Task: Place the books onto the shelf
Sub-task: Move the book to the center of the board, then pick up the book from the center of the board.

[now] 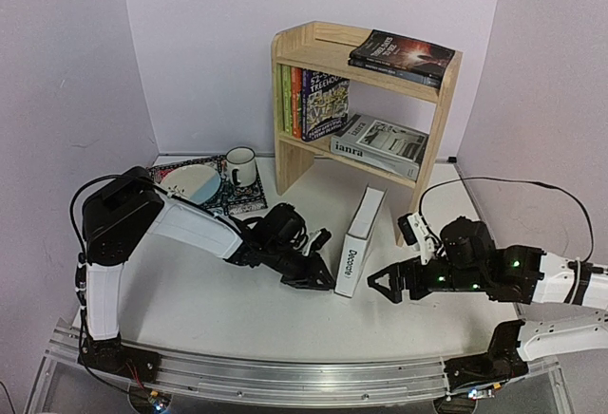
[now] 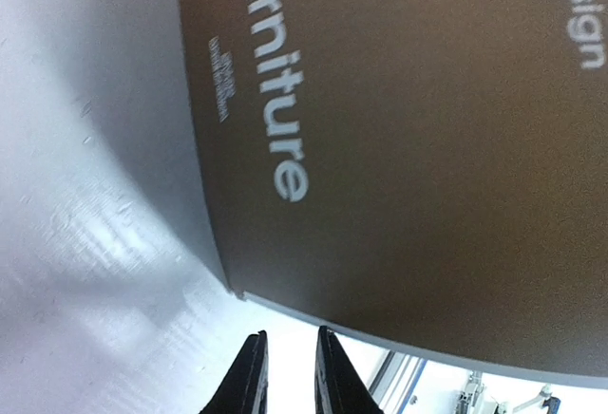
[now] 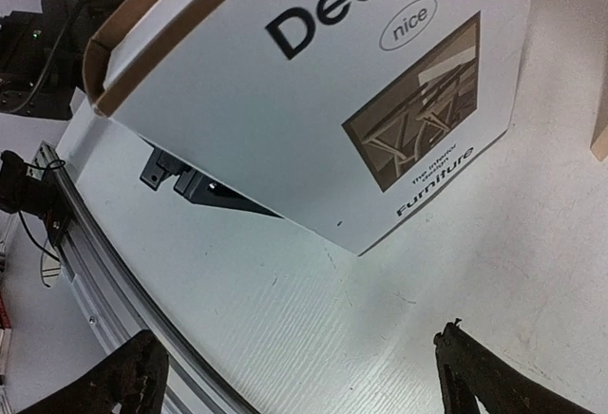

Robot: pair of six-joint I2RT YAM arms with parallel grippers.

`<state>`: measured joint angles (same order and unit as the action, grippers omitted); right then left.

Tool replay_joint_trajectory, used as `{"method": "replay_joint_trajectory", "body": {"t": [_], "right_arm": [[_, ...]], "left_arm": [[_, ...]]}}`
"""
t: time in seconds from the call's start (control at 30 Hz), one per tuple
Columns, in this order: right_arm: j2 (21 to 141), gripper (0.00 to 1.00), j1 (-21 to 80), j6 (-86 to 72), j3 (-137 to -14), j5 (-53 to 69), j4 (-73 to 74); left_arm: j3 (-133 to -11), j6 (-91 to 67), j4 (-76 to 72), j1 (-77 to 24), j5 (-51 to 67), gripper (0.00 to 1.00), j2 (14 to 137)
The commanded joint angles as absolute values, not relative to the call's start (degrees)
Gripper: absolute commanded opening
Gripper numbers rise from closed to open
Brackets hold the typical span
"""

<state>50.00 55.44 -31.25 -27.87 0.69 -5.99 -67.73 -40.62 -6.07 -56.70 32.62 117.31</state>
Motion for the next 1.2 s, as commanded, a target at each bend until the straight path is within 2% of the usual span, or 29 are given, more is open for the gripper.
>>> {"method": "replay_joint_trajectory", "body": {"t": [0.0, 0.2, 0.4, 0.47, 0.8, 1.03, 1.17], "right_arm": [[49.20, 0.98, 58.45, -27.81, -24.60, -6.93, -12.32], [48.05, 0.98, 64.40, -25.88, -23.02, -20.35, -13.15], [45.05, 0.97, 65.83, -25.92, -19.49, -31.02, -16.13], [45.42, 0.93, 65.84, -25.29, -18.79, -32.49, -18.11], [47.80, 0.91, 66.10, -20.10, -16.79, -36.70, -27.83], [50.37, 0.81, 66.10, -16.09, -16.02, -39.15, -33.99], [52.99, 0.80, 66.11, -14.98, -16.10, -39.56, -37.82]], "left_arm": [[-72.95, -41.69, -8.47, -58.05, 32.21, 0.19, 118.78], [-77.61, -42.12, -8.79, -59.44, 32.69, 0.19, 121.81], [-81.41, -42.84, -8.96, -60.47, 33.43, 0.19, 124.92], [-82.84, -42.94, -9.00, -60.87, 33.87, 0.19, 126.01], [-87.42, -43.47, -9.05, -61.16, 33.99, 0.19, 128.93], [-87.29, -43.22, -9.14, -61.20, 33.27, 0.19, 128.34], [-85.94, -42.83, -9.18, -61.08, 32.68, 0.19, 127.18]]}}
